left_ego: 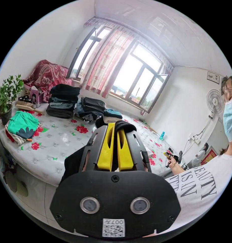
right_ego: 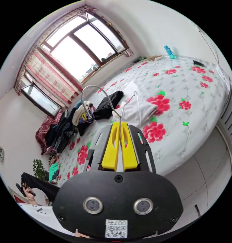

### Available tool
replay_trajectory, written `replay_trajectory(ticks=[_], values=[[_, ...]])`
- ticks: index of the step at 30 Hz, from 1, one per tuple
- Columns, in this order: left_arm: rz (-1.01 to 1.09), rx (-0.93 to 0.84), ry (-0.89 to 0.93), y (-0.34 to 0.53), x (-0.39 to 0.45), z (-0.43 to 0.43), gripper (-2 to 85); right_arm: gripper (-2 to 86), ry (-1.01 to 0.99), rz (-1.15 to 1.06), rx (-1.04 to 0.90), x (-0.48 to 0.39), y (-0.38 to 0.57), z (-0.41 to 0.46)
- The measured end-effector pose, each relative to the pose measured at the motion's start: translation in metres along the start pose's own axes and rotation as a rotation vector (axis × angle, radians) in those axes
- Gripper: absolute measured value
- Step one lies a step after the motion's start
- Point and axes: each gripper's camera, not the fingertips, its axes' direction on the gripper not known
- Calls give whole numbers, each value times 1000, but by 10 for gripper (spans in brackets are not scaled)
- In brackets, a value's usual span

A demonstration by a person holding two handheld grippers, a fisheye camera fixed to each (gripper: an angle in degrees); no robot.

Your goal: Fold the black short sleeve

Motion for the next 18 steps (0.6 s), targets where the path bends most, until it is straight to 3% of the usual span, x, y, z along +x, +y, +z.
replay_trajectory(ticks=[4,8,11,18], values=[[33,91,-7,-44,5,3,-10,52,212,-70,-88,21,-56,38],[37,121,-63,-64,11,9,-10,76,269,-57,-153,22,-57,61],[21,120,-99,-72,15,17,-10,85,23,-188,-127,-24,-26,70],[-25,137,-162,-87,19,35,-10,111,-814,-762,-578,-265,129,119]])
